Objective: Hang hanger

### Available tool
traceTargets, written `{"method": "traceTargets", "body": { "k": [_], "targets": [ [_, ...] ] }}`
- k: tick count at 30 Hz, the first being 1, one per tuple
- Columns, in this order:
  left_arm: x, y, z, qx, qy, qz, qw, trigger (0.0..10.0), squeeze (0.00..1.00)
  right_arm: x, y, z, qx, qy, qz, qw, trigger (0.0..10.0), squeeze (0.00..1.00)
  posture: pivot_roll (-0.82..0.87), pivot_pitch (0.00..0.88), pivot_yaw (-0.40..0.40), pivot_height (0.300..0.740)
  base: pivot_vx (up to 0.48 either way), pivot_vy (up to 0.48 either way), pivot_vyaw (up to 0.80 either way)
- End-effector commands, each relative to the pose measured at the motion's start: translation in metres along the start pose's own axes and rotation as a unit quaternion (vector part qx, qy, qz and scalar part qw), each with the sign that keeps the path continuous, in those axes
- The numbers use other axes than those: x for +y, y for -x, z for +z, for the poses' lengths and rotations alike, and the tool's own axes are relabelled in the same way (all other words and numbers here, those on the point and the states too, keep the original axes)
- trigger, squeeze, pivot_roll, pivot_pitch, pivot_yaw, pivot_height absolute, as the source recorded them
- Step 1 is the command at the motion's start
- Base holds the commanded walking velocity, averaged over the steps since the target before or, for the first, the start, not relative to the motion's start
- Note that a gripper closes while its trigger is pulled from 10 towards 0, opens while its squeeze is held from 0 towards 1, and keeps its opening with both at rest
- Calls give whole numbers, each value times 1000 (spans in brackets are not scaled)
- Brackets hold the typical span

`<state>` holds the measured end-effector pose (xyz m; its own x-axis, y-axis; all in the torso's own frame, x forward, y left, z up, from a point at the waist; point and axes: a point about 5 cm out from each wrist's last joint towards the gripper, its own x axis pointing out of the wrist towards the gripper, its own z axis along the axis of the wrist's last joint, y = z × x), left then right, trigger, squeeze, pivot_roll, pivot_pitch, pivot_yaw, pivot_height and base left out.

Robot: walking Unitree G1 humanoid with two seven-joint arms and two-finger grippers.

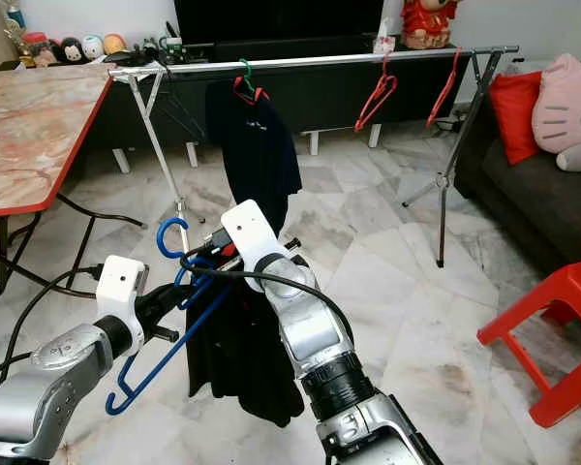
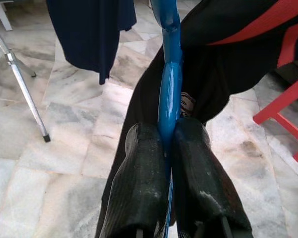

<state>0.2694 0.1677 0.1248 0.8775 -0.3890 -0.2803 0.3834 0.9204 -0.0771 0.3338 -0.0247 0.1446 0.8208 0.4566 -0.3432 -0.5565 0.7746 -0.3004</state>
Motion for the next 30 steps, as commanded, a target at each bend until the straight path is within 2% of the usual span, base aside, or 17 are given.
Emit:
{"method": "traceTargets", "body": {
  "k": [1,6,8,9,11,14,18,21,30],
  "targets": [
    [-1,3,7,-8,-11,-6,1000,10000,0,2,-1,1,2,17,-1,1000,10000,0,-85,0,0,740,0,0,0],
    [-1,4,8,-10,-11,-9,1000,10000,0,-5,-3,-4,10,29,-24,999,10000,0,-85,0,1,740,0,0,0],
    [-1,4,8,-11,-12,-9,1000,10000,0,0,-3,-5,15,34,2,999,10000,0,-88,0,1,740,0,0,0],
    [-1,3,9,-13,-11,-5,1000,10000,0,11,-1,-6,16,43,50,998,10000,0,-88,0,1,740,0,0,0],
    [-1,3,9,-14,-11,-4,1000,10000,0,15,0,-7,16,46,66,997,10000,0,-88,0,1,740,0,0,0],
    [-2,1,9,-14,-10,-4,1000,10000,0,30,5,-2,9,10,116,993,10000,0,-89,0,0,740,0,0,0],
    [-2,1,9,-14,-10,-4,1000,10000,0,31,6,-1,8,7,123,992,10000,0,-89,0,0,740,0,0,0],
    [-2,2,8,-12,-8,-12,1000,10000,0,47,25,20,-39,-4,181,983,10000,0,-97,0,4,740,0,0,0],
    [-2,0,8,-12,-5,-6,1000,10000,0,55,38,27,-48,21,232,971,10000,0,-103,0,3,740,0,0,0]
  ]
}}
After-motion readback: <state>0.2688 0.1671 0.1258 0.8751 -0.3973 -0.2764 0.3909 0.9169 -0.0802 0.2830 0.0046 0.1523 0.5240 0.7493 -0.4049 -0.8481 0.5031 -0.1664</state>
